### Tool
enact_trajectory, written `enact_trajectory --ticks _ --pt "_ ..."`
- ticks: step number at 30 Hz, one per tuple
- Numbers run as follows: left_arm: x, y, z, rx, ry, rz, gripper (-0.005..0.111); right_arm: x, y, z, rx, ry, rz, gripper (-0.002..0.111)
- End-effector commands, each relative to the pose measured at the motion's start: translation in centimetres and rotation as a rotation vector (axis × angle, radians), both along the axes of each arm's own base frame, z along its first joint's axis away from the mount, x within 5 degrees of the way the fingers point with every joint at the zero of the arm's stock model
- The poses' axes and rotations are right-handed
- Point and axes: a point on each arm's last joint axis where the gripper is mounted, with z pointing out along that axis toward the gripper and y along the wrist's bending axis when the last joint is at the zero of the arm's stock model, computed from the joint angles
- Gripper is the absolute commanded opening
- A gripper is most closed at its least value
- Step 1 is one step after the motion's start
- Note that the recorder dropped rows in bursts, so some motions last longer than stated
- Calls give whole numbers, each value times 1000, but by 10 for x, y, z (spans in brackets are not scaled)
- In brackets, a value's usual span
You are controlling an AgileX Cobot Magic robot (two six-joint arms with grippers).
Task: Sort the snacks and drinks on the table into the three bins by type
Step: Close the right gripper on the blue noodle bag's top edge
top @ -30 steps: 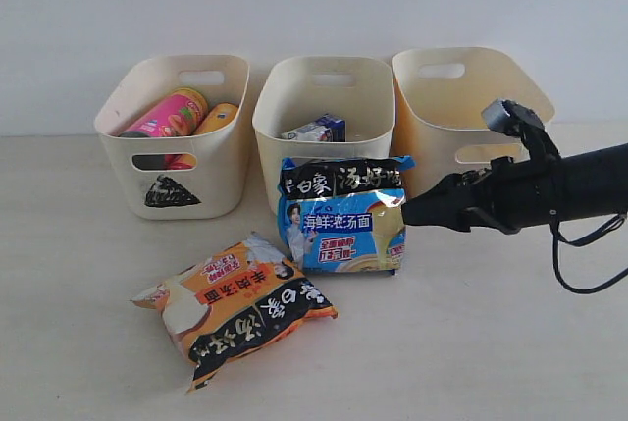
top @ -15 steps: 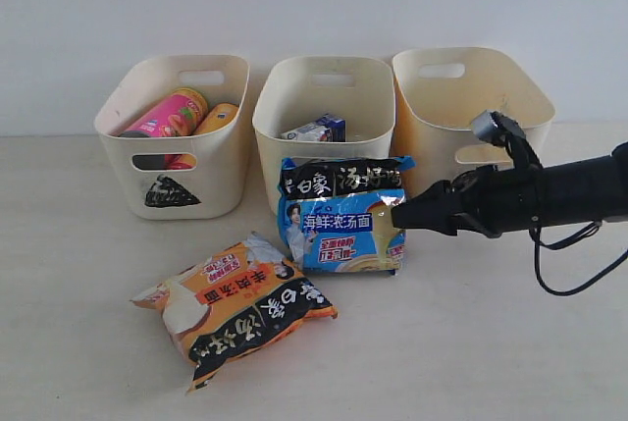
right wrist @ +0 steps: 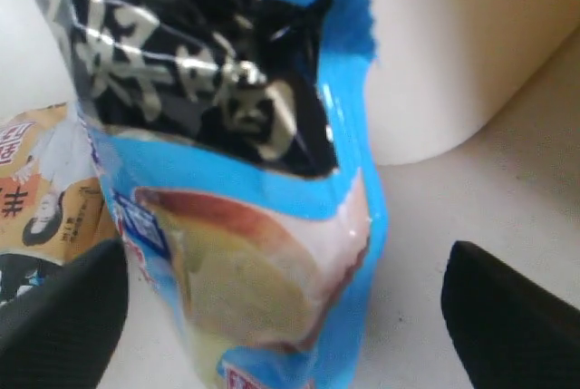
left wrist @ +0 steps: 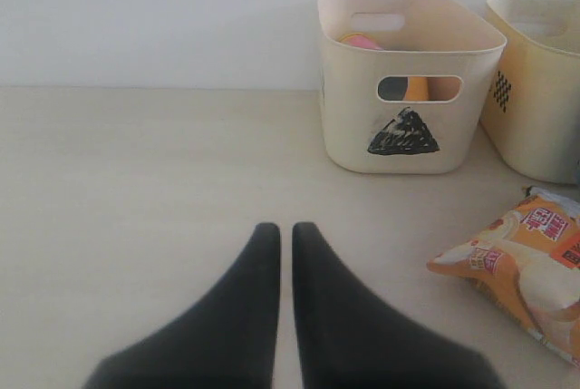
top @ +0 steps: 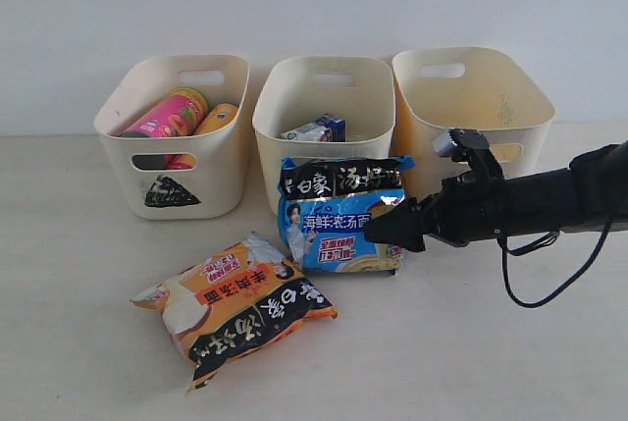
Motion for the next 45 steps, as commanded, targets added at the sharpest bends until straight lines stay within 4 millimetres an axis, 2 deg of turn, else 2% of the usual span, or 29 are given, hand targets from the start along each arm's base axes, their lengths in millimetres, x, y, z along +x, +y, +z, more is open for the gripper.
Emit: enact_trajectory --ticks 1,12,20,22,24,26,27,28,29,39,45 --pt "0 0 -1 5 -3 3 4 2 8 4 6 -33 11 85" --pt "0 0 -1 5 -3 3 4 8 29 -10 64 -38 74 85" --pt "0 0 -1 5 -3 3 4 15 43 -18 -12 -52 64 85" --pt "0 0 -1 5 -3 3 4 16 44 -20 -11 -44 61 78" --pt "0 0 -1 5 -3 3 4 16 43 -21 -28 -38 46 65" --pt "0 0 -1 5 -3 3 4 18 41 -23 -50 -25 20 45" --pt "0 0 -1 5 -3 3 4 18 40 -24 -62 -15 2 30" --pt "0 0 -1 5 -3 3 4 19 39 -25 -67 -4 -13 22" --pt "0 0 -1 5 -3 3 4 20 38 -26 -76 12 -35 1" --pt "0 0 -1 5 -3 3 4 10 43 -20 -26 69 50 1" --pt "0 0 -1 5 -3 3 4 3 41 15 -34 11 66 -1"
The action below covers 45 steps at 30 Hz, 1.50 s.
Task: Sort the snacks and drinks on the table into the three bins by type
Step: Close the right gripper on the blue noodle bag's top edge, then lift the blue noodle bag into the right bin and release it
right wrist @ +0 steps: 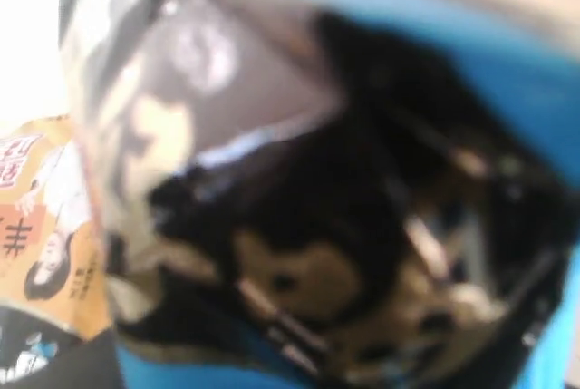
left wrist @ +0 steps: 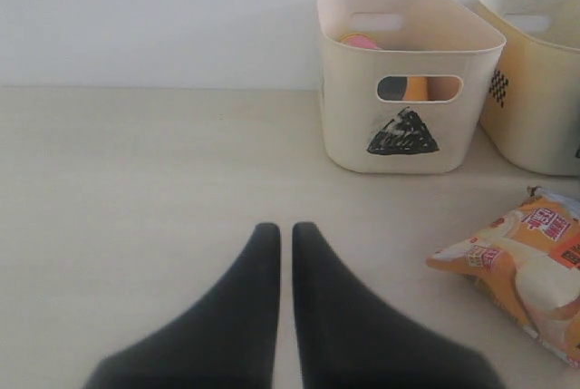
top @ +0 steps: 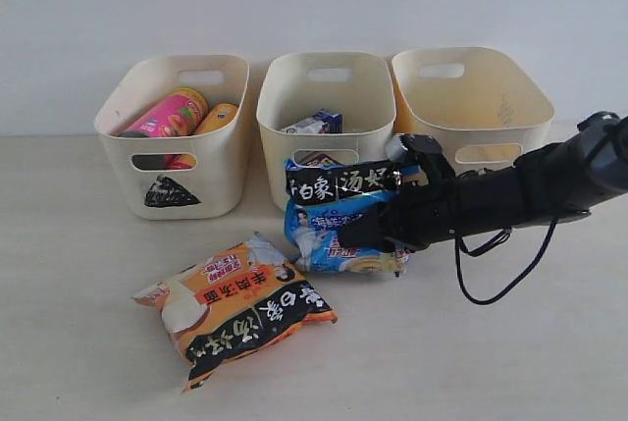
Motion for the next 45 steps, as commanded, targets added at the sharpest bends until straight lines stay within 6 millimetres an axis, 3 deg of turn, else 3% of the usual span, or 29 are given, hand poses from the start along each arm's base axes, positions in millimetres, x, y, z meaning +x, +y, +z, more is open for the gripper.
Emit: enact_trajectory --ticks 1,3,12,18,23,28,36,45 --pt "0 0 -1 5 -3 3 4 -4 -2 27 -10 -33 18 0" --pt "0 0 -1 5 -3 3 4 -8 -2 46 -4 -32 31 0" --pt "0 0 -1 5 -3 3 4 -25 -3 90 -2 -6 94 0" --pt "0 0 -1 5 -3 3 4 -44 -2 142 79 -20 127 0" --pt "0 0 -1 5 -3 3 4 -49 -14 192 25 -207 -33 0" --pt "0 0 -1 5 -3 3 4 -35 -29 217 -57 -326 -246 0" --pt "0 0 -1 5 -3 3 4 14 -53 233 -135 -404 -449 0" --pt "0 0 -1 5 -3 3 4 69 -91 201 -154 -344 -546 0"
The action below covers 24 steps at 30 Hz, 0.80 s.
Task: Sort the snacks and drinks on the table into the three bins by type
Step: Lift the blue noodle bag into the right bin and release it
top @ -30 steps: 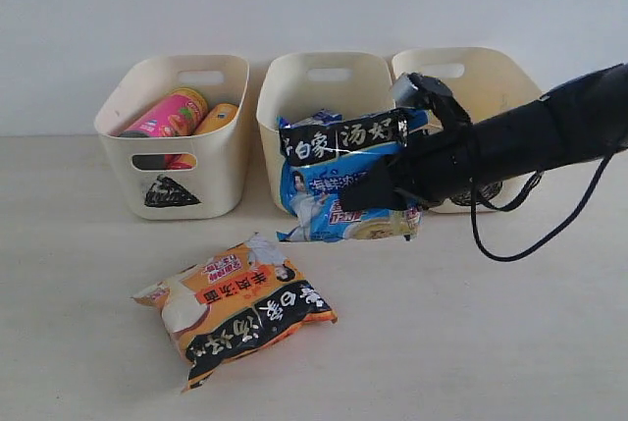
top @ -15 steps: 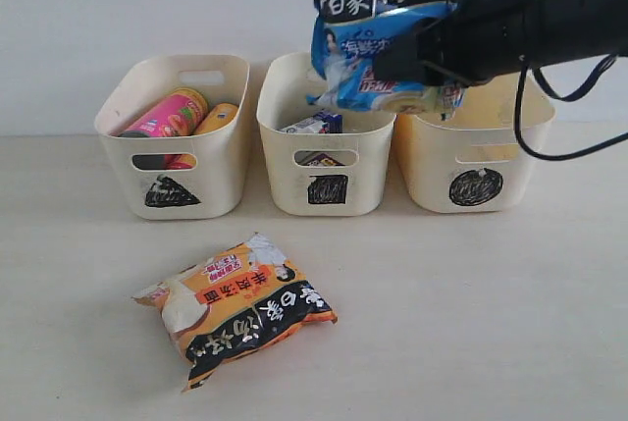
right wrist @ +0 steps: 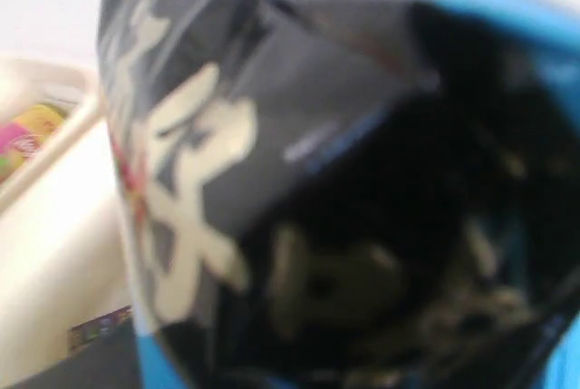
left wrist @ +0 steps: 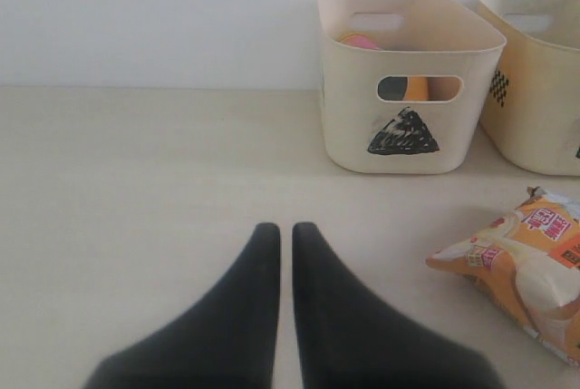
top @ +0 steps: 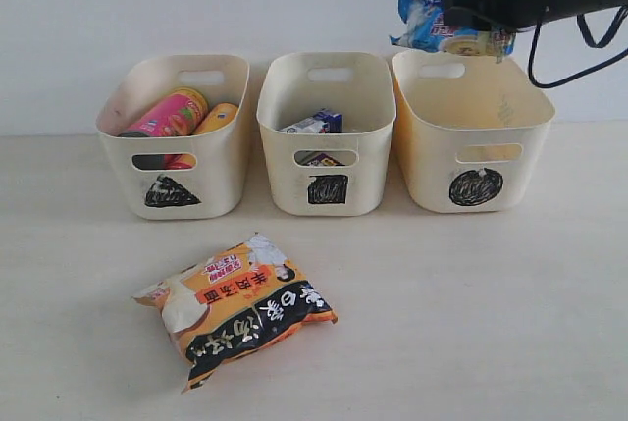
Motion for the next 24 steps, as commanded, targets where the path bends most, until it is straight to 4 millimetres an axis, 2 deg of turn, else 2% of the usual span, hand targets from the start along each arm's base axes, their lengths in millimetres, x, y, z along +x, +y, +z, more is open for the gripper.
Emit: enact_trajectory --ticks 1,7,12,13,15,17,19,21,24 --pt "0 0 -1 5 -3 3 4 23 -13 -18 -8 18 -42 0" --pt "0 0 -1 5 -3 3 4 44 -17 -48 -68 31 -82 0" --pt "0 0 -1 5 -3 3 4 49 -19 -60 -76 40 -106 3" --pt "0 0 -1 5 -3 3 4 50 -19 -62 -77 44 -106 7" --pt "0 0 -1 5 -3 3 4 51 -19 -65 -78 47 -109 27" --pt "0 0 -1 5 -3 3 4 51 -21 -64 -82 38 -123 65" --pt "0 0 -1 5 -3 3 4 52 -21 -64 -83 34 -128 84" --pt "0 0 -1 5 -3 3 4 52 -21 -64 -76 37 -132 88" --pt "0 0 -1 5 -3 3 4 50 -21 -57 -73 28 -127 83"
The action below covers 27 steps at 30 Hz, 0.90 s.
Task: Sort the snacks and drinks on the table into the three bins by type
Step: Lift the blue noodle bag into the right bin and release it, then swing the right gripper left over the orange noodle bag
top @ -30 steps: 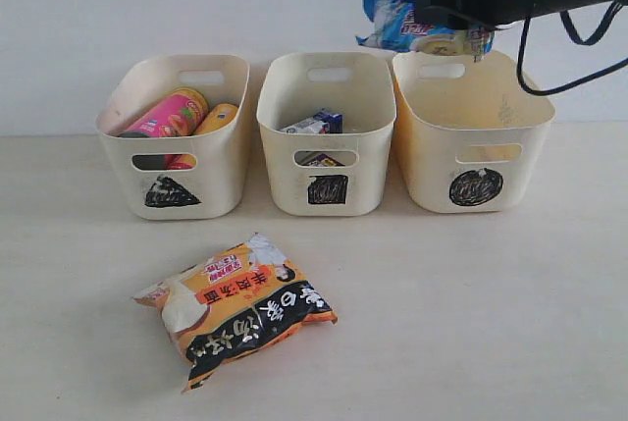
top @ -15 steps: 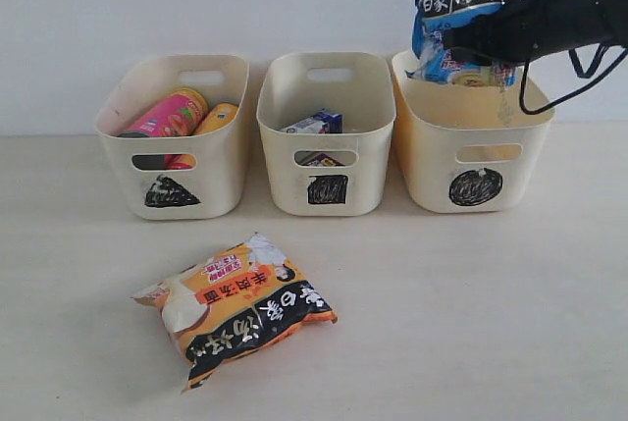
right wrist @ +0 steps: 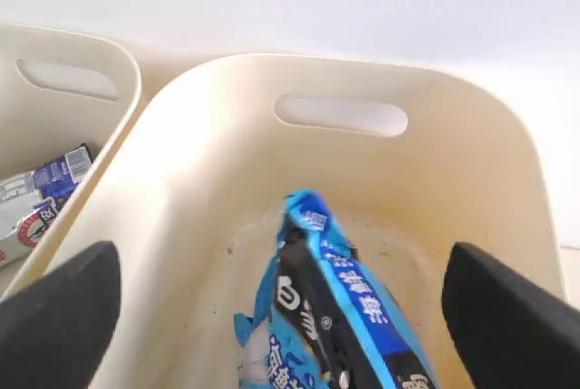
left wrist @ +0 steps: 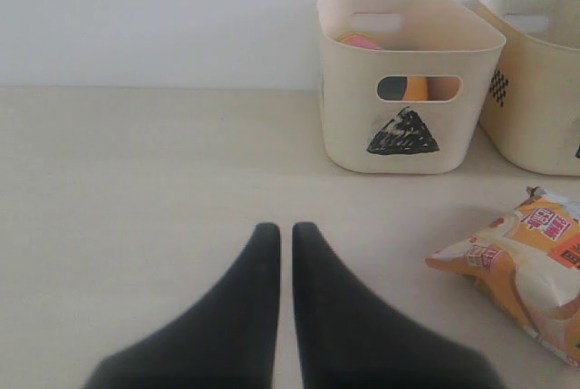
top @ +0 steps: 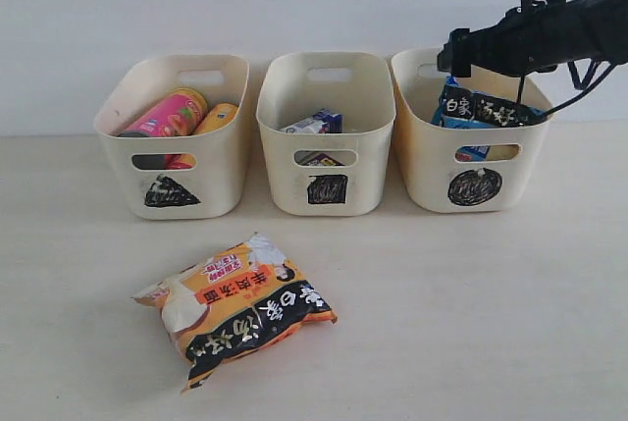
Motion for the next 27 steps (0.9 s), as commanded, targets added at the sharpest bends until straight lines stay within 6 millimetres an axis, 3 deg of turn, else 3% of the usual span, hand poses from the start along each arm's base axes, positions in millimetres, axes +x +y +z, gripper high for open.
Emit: enact_trajectory --ticks 1,7,10,18,22,27 --pt "0 0 -1 5 -3 3 4 -3 -2 16 11 -29 -3 82" --pt "0 0 -1 5 -3 3 4 -19 4 49 36 -50 74 38" --pt "0 0 -1 5 -3 3 4 -30 8 67 33 -53 134 2" --pt "0 0 -1 5 -3 3 4 -65 15 93 -48 49 309 0" --pt "0 0 -1 5 -3 3 4 -79 22 91 -169 139 305 0" --pt "0 0 -1 5 -3 3 4 -100 45 85 -250 186 317 0"
